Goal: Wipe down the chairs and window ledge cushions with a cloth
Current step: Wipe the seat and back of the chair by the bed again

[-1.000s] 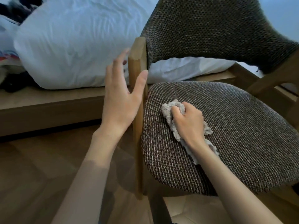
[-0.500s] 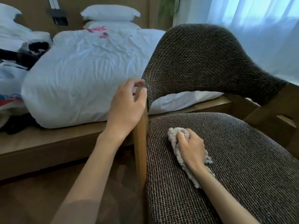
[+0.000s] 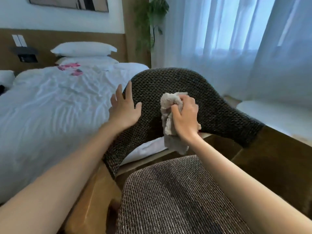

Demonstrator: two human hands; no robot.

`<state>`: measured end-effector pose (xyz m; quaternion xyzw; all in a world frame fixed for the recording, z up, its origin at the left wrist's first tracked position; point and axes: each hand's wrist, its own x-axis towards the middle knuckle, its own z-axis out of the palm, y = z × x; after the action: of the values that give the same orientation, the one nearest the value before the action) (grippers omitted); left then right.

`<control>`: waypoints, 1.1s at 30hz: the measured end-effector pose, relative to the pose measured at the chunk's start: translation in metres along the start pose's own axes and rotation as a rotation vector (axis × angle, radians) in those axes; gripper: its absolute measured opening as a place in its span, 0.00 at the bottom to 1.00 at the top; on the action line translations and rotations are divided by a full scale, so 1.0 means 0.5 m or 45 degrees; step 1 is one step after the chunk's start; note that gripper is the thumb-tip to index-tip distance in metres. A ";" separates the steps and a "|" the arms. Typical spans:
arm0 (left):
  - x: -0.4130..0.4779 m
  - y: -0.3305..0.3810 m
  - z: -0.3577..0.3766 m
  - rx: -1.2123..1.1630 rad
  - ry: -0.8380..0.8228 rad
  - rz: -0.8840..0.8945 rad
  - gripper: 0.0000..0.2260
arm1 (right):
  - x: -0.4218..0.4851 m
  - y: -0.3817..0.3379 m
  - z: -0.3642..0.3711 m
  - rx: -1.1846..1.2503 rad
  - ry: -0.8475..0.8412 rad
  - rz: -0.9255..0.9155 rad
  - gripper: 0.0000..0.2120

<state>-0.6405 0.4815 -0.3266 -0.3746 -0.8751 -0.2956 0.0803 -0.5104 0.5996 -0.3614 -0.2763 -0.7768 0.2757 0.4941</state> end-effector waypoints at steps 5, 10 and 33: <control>0.053 0.003 0.043 0.071 0.209 0.075 0.30 | 0.157 -0.009 0.019 -0.078 0.155 -0.268 0.14; 0.048 -0.017 0.071 0.189 0.447 0.186 0.27 | 0.240 0.004 0.081 -0.234 0.058 -0.439 0.18; 0.040 -0.037 0.057 -0.049 0.425 0.256 0.28 | 0.016 0.153 0.041 -0.135 -0.061 -0.616 0.11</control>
<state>-0.6651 0.5000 -0.3508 -0.4074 -0.8019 -0.3608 0.2464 -0.5201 0.6553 -0.4172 -0.1013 -0.8453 0.1148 0.5119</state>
